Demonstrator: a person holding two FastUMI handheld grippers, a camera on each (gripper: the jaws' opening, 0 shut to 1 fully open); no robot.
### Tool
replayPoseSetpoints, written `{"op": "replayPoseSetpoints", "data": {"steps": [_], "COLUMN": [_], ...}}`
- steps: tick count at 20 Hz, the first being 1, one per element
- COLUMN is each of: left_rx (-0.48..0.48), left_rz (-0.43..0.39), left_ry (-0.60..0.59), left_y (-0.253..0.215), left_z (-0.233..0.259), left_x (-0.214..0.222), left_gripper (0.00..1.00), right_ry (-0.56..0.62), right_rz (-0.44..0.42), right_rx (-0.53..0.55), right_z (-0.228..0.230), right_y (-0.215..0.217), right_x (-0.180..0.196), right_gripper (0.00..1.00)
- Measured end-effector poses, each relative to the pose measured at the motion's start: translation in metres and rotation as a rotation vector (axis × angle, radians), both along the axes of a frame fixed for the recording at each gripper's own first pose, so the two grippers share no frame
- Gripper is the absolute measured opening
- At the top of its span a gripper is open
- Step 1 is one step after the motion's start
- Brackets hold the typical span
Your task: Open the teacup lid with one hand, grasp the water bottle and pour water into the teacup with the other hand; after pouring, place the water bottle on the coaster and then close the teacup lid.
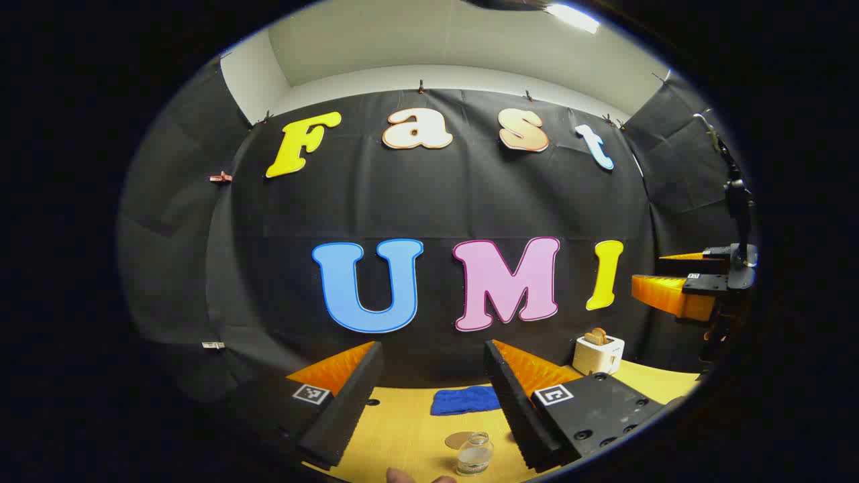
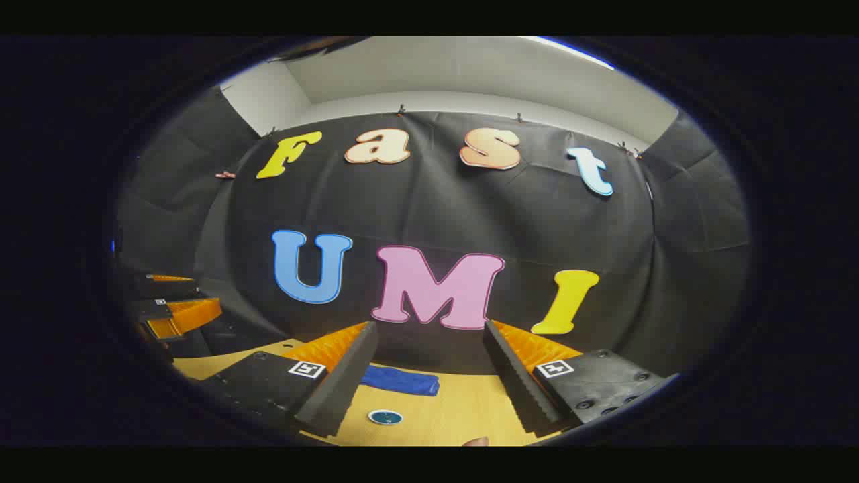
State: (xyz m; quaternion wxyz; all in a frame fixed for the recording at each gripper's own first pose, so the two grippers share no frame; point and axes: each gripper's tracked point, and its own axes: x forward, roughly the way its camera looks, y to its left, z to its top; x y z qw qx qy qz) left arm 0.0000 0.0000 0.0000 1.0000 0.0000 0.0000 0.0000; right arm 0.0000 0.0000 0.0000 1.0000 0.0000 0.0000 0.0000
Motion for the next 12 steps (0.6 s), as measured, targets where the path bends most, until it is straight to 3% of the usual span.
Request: {"op": "replayPoseSetpoints", "data": {"steps": [12], "left_rx": [0.010], "left_rz": [-0.006], "left_ry": [0.008], "left_y": [0.0036], "left_z": [-0.0007], "left_x": [-0.0024], "left_gripper": [0.95], "right_ry": [-0.002], "right_rz": [0.022], "right_rx": [-0.015], "right_z": [0.0024], "right_y": [0.0097], "right_x": [-0.0003], "right_gripper": [0.97]}}
